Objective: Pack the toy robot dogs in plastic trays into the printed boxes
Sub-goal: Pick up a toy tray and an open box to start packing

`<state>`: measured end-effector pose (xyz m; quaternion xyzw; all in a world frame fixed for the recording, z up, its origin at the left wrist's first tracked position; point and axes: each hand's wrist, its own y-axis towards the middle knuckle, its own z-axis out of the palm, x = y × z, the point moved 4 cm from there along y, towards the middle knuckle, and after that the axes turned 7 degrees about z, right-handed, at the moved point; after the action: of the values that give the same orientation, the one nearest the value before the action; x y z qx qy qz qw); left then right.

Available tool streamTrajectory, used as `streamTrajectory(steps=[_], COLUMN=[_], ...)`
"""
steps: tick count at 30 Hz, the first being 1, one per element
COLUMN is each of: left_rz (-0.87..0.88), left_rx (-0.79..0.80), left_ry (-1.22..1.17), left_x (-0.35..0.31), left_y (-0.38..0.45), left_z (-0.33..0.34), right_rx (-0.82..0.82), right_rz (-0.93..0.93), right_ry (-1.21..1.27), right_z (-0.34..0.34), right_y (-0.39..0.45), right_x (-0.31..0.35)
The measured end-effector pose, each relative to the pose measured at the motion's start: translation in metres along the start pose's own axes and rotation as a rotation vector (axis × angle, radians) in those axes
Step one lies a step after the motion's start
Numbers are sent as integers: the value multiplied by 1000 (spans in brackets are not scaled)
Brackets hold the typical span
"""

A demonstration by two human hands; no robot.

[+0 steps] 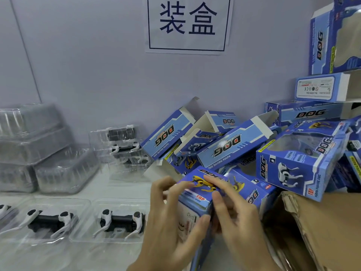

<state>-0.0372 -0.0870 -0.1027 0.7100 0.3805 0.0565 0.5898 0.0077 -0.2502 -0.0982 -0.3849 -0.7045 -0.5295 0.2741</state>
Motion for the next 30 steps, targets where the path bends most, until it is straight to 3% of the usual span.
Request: streamTrajectory(steps=[8, 12, 22, 30], left_rz=[80, 89, -8, 78], left_rx=[120, 156, 175, 113], left_ry=[-198, -253, -379, -258], left_x=[-4, -1, 6, 0], left_y=[10, 12, 10, 10], left_z=[-3, -3, -3, -3], right_rx=[41, 130, 2, 250], right_rz=[13, -78, -134, 62], right_ry=[175, 9, 7, 181], right_z=[-4, -6, -14, -16], right_y=[-1, -7, -4, 1], right_x=[14, 26, 38, 23])
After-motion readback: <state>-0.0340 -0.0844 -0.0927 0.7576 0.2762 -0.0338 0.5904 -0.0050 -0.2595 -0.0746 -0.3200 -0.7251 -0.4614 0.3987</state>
